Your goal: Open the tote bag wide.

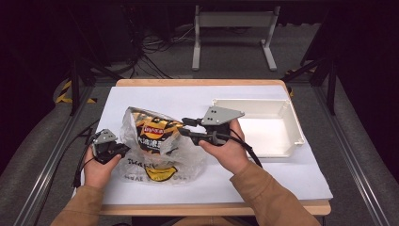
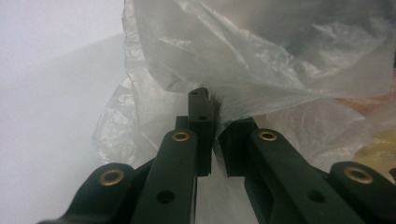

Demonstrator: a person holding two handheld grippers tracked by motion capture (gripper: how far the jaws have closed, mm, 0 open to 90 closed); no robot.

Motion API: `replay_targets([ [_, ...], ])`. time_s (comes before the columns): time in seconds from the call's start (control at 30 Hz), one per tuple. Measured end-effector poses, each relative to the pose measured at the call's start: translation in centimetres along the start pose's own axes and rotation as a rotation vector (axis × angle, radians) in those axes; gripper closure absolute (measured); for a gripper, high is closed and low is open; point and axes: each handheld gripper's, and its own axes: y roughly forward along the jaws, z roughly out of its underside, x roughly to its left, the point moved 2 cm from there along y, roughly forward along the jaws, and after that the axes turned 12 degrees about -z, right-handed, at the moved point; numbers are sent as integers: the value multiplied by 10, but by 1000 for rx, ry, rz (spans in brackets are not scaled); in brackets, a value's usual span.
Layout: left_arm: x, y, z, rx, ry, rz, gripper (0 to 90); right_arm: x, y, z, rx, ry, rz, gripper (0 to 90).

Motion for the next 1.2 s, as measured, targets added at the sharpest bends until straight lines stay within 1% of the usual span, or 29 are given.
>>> replay_targets([
  [0.03, 1, -1, 0, -5, 2, -2, 846, -1, 3, -1, 1, -1, 0, 653],
  [0.2, 3, -7, -1, -28, -11, -6, 846, -8, 16, -4, 9, 14, -6, 644],
  [0.3, 4, -11, -2, -62, -22, -16, 845, -11, 26, -2, 41, 12, -7, 648],
  [0.4, 5, -16, -4, -90, -25, -21, 853, -11, 32, -1, 67, -3, -7, 676],
  [0.5, 6, -19, -5, -116, -37, -36, 856, -9, 33, -1, 81, -23, -10, 755],
  [0.53, 6, -19, -5, -116, -37, -36, 857, -9, 33, -1, 81, -23, -10, 755],
  [0.57, 8, -20, -5, -123, -42, -44, 857, -8, 33, -1, 85, -27, -21, 786],
  [0.63, 10, -19, -5, -120, -60, -57, 863, -5, 33, -1, 99, -47, -31, 803],
  [0.67, 14, -15, -4, -103, -75, -65, 865, -2, 33, -1, 108, -64, -33, 808],
  [0.7, 14, -15, -4, -103, -75, -65, 867, -1, 33, -2, 109, -70, -35, 811],
  [0.73, 16, -9, -3, -72, -90, -72, 868, 0, 33, -2, 111, -72, -39, 812],
  [0.77, 16, -9, -3, -72, -90, -72, 869, 0, 33, -2, 111, -72, -39, 812],
  [0.8, 16, -4, -1, -33, -83, -77, 878, 1, 33, -2, 113, -79, -41, 815],
  [0.87, 13, 3, 2, 30, -62, -69, 889, 2, 33, -2, 116, -86, -38, 816],
  [0.93, 8, 7, 5, 88, -24, -70, 892, 2, 33, -2, 114, -84, -37, 816],
  [1.0, 3, 8, 7, 148, 18, -62, 896, 1, 33, -1, 113, -82, -37, 817],
  [1.03, 2, 7, 8, 167, 29, -60, 897, 1, 33, -1, 113, -80, -37, 817],
  [1.07, 1, 6, 10, 190, 34, -51, 898, 1, 32, -1, 112, -79, -37, 817],
  [1.1, 1, 5, 12, 225, 30, -23, 899, 2, 32, -1, 112, -78, -37, 817],
  [1.13, 1, 3, 13, 228, 25, -5, 899, 2, 32, 0, 112, -76, -38, 818],
  [1.17, 3, 1, 15, 236, 17, 22, 899, 2, 32, 0, 112, -76, -38, 818],
  [1.2, 4, 0, 16, 232, 9, 34, 899, 2, 32, 0, 112, -76, -39, 818],
])
